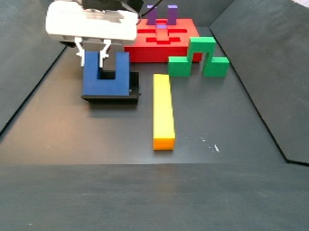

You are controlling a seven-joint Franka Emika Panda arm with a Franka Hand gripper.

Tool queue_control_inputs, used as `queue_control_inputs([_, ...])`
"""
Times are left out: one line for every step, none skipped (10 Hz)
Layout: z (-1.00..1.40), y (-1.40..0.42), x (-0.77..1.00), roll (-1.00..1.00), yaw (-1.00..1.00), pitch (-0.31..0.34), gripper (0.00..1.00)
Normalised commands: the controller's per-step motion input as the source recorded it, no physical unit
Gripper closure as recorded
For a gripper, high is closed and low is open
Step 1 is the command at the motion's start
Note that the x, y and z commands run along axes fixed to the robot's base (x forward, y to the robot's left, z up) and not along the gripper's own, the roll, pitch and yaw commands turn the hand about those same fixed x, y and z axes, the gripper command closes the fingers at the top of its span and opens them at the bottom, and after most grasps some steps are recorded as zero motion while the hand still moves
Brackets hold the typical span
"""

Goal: Pick up the blue object. Move up. Place the blue object on the fixture. Regrasp the blue object. Move to above the board. Insert the blue object.
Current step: Regrasp the blue object.

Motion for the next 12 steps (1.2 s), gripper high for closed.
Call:
queue_control_inputs([0.00, 0.00, 0.00, 0.00, 0.00, 0.000, 1.00])
queue_control_inputs([0.00, 0.00, 0.00, 0.00, 0.00, 0.000, 1.00])
queue_control_inputs([0.00, 0.00, 0.00, 0.00, 0.00, 0.000, 1.00])
queue_control_inputs([0.00, 0.00, 0.00, 0.00, 0.00, 0.000, 1.00])
queue_control_inputs([0.00, 0.00, 0.00, 0.00, 0.00, 0.000, 1.00])
queue_control_inputs([0.00, 0.00, 0.00, 0.00, 0.00, 0.000, 1.00])
queue_control_inputs([0.00, 0.00, 0.00, 0.00, 0.00, 0.000, 1.00])
queue_control_inputs([0.00, 0.00, 0.00, 0.00, 0.00, 0.000, 1.00])
queue_control_inputs([0.00, 0.00, 0.00, 0.00, 0.00, 0.000, 1.00])
queue_control_inputs([0.00, 0.00, 0.00, 0.00, 0.00, 0.000, 1.00])
queue_control_inputs([0.00, 0.00, 0.00, 0.00, 0.00, 0.000, 1.00])
queue_control_inputs([0.00, 0.00, 0.00, 0.00, 0.00, 0.000, 1.00])
